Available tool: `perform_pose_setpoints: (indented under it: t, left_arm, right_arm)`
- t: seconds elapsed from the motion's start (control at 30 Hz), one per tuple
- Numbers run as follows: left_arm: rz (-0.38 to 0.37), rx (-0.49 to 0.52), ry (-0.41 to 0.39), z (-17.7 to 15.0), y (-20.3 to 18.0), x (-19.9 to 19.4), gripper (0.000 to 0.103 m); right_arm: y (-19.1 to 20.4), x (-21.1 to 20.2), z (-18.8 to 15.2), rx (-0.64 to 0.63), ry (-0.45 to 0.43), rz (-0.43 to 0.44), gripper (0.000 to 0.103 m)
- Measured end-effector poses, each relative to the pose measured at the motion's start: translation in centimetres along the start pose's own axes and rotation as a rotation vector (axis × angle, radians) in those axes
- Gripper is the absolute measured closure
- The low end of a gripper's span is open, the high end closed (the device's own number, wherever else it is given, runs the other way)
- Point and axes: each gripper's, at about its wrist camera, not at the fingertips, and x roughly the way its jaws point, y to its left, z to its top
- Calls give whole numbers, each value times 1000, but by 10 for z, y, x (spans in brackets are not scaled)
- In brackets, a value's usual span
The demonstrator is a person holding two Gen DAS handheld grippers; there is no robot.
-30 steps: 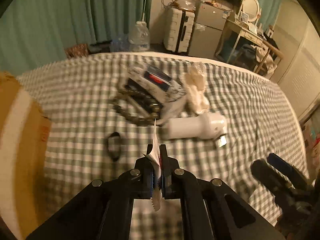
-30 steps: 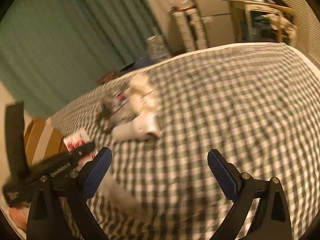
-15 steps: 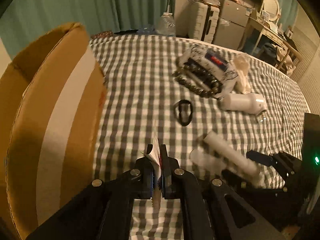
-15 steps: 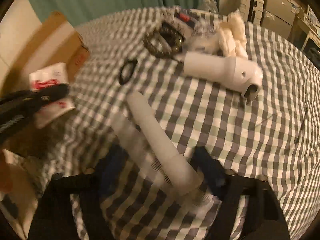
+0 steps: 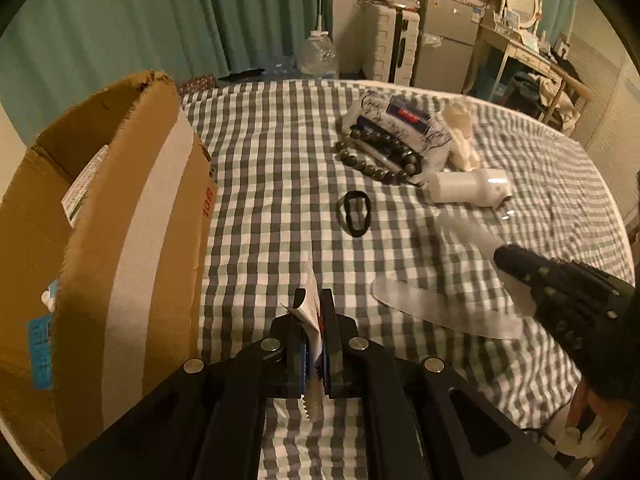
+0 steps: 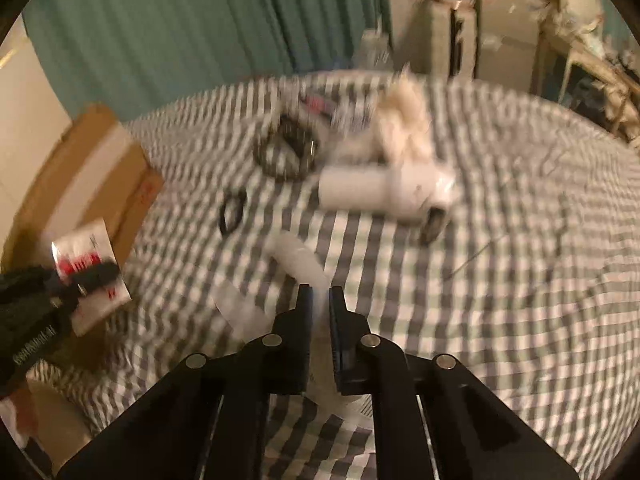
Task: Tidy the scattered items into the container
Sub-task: 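Carry the sachet and white stick into the cardboard box and release them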
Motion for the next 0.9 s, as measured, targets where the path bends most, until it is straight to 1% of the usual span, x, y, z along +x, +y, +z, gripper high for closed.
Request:
perform_pose_setpoints:
  t: [0.1,0.27,0.3,0.43,0.5,0.53,0.6,0.67,0.73,0.8,0.9]
  left_arm:
    - [-22,-11,-21,0,3,-14,98]
    - [-75,-41,-75,3,15,-47,98]
    - [-88,-54,-85,4,20,-55,98]
    - [-111,-66,-146,12,44,-91,98]
    - [-128,-85,-174,21,63,-110,98]
    - [-124,-92,-183,24,69,-116,98]
    - [-89,-91,-209,32,90,-132,98]
    - [-61,-81,-218,35,106,-140,98]
    - [-20,-75,-220,35,127,-146,98]
    - [3,-71,-211,33,147,-146,98]
    - [37,-107,-188,26,177,-138,98]
  right_arm:
    - [3,-23,6,45,-58,68,95]
    - [16,-47,9,83,-91,134,95]
    - [22,-49,11,80,-91,137,95]
    - [48,-77,15,63,-134,172,95]
    - [71,-94,23,26,-160,187,95]
    - [80,-102,25,10,-172,192,95]
    - [106,-117,34,-31,-215,207,95]
    - [128,-126,42,-62,-247,229,95]
    - [155,-127,53,-96,-245,270,95]
    - [179,-122,61,-126,-235,300,95]
    - [212,-108,70,-158,-203,341,95]
